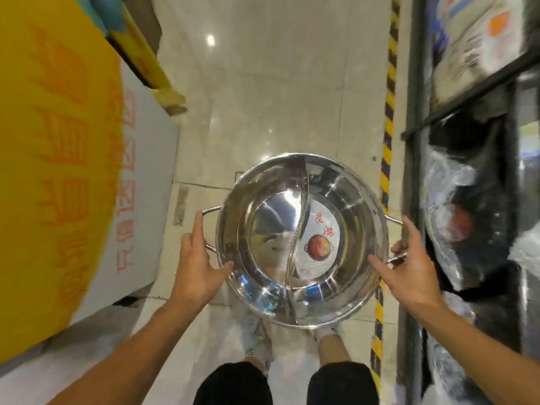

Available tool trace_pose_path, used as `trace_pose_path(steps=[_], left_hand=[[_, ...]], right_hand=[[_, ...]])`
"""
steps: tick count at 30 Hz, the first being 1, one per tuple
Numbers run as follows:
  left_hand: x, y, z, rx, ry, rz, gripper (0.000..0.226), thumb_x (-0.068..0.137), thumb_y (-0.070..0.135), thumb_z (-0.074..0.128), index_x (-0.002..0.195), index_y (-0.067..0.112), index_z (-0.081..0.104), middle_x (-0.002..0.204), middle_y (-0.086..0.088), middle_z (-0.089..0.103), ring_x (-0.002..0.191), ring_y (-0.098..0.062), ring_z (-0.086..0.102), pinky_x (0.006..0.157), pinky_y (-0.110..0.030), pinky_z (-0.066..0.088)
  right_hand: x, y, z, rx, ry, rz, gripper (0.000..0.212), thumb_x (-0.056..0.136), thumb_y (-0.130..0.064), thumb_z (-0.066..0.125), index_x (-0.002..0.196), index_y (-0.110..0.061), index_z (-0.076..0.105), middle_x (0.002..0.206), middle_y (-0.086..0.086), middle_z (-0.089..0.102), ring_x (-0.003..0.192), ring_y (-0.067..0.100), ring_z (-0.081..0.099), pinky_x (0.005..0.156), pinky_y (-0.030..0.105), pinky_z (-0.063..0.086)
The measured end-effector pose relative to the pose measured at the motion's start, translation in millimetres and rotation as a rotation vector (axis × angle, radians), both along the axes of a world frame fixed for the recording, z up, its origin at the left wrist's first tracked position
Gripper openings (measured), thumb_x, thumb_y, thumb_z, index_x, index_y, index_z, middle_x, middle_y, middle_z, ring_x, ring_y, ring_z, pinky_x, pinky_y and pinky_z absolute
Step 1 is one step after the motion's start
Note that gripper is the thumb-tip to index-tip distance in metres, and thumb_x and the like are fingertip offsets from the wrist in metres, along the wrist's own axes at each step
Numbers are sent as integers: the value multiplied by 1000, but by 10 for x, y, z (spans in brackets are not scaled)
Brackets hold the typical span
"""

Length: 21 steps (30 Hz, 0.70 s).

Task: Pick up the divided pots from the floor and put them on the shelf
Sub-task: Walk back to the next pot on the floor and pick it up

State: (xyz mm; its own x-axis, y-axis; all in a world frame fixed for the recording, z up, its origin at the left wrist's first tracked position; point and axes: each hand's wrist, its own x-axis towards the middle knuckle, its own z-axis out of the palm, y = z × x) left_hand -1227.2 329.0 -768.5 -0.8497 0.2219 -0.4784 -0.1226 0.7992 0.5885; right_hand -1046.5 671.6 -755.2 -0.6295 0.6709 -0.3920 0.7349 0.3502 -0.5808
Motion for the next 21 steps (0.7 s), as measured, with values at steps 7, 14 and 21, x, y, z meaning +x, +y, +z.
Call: trace_pose_path(steps=[7, 14, 21], left_hand=[[117, -162, 1910, 217, 101, -34, 122, 61, 36, 91, 150, 52, 9, 130, -1, 43, 87, 3, 54, 73, -19, 44], [578, -272, 2950, 285, 167, -123, 120, 65, 31, 90, 153, 45, 11, 107, 13, 43, 86, -8, 53, 70, -9, 45], [1311, -363, 3514, 300, 233, -192, 126, 58, 35, 92, 156, 34, 13, 104, 3, 45, 86, -16, 52, 68, -21, 46]], right_hand=[[480, -288, 2061, 61, 139, -76, 101, 78, -28, 85, 156, -36, 20, 94, -1, 57, 85, 13, 60, 70, 26, 45], [1294, -627, 3019, 117, 196, -147, 105, 76, -35, 86, 156, -36, 19, 91, -3, 54, 81, 18, 62, 72, 31, 51], [2204, -911, 3278, 110, 255, -209, 104, 75, -35, 87, 155, -39, 21, 93, 1, 56, 84, 23, 64, 74, 38, 54]])
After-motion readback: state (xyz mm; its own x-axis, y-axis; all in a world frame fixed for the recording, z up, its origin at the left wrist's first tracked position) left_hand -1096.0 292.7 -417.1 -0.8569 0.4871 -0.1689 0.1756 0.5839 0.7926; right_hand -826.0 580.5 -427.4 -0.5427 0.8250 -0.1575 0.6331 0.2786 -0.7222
